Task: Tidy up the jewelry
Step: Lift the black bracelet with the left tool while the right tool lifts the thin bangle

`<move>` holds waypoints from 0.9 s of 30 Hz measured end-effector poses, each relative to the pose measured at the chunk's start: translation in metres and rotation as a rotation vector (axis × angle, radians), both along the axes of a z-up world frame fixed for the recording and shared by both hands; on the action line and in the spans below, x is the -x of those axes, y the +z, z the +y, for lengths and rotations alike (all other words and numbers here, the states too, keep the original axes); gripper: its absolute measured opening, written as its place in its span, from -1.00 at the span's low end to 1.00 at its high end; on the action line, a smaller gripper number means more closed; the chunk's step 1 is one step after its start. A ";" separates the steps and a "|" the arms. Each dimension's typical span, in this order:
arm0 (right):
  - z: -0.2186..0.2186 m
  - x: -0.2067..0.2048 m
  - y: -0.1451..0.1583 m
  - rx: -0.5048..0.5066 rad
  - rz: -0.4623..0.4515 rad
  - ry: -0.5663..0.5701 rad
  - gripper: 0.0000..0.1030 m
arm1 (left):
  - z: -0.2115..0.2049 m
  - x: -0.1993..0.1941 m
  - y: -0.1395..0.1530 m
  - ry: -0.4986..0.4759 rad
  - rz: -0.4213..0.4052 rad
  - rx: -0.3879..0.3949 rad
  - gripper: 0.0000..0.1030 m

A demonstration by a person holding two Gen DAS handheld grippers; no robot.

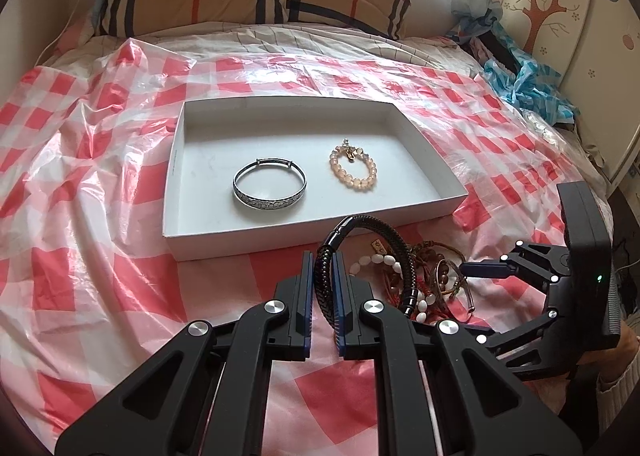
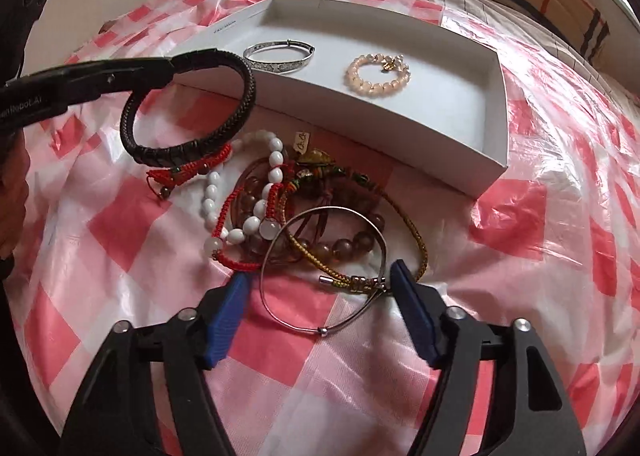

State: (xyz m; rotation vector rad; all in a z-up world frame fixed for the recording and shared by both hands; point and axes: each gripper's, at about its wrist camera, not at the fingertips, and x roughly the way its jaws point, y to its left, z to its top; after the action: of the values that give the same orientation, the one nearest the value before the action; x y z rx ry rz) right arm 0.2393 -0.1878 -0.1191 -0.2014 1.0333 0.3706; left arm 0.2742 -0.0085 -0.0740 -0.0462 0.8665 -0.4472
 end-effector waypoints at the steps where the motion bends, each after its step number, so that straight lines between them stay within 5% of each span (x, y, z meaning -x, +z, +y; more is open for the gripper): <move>1: -0.004 0.000 0.002 -0.035 0.009 -0.004 0.69 | 0.000 0.000 0.000 -0.001 0.000 0.001 -0.84; 5: -0.017 0.001 0.008 -0.113 0.008 -0.027 0.69 | 0.000 -0.001 0.000 0.000 0.002 0.002 -0.84; 10: -0.016 -0.001 0.006 -0.068 -0.004 -0.048 0.66 | 0.000 0.000 0.000 -0.002 0.000 0.000 -0.84; 13: -0.009 -0.001 -0.002 -0.017 0.020 -0.026 0.23 | 0.001 0.000 -0.001 -0.001 0.002 -0.002 -0.84; 15: -0.010 -0.003 0.000 -0.017 0.018 -0.023 0.15 | 0.002 0.000 -0.002 -0.001 0.001 -0.002 -0.84; 27: -0.017 0.001 0.025 -0.088 -0.106 -0.049 0.15 | 0.002 0.000 0.000 0.010 -0.003 0.007 -0.84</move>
State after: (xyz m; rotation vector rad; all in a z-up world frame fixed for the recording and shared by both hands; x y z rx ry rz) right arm 0.2382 -0.2045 -0.0944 -0.1149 0.9141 0.3565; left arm 0.2743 -0.0069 -0.0744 -0.0567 0.8616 -0.4407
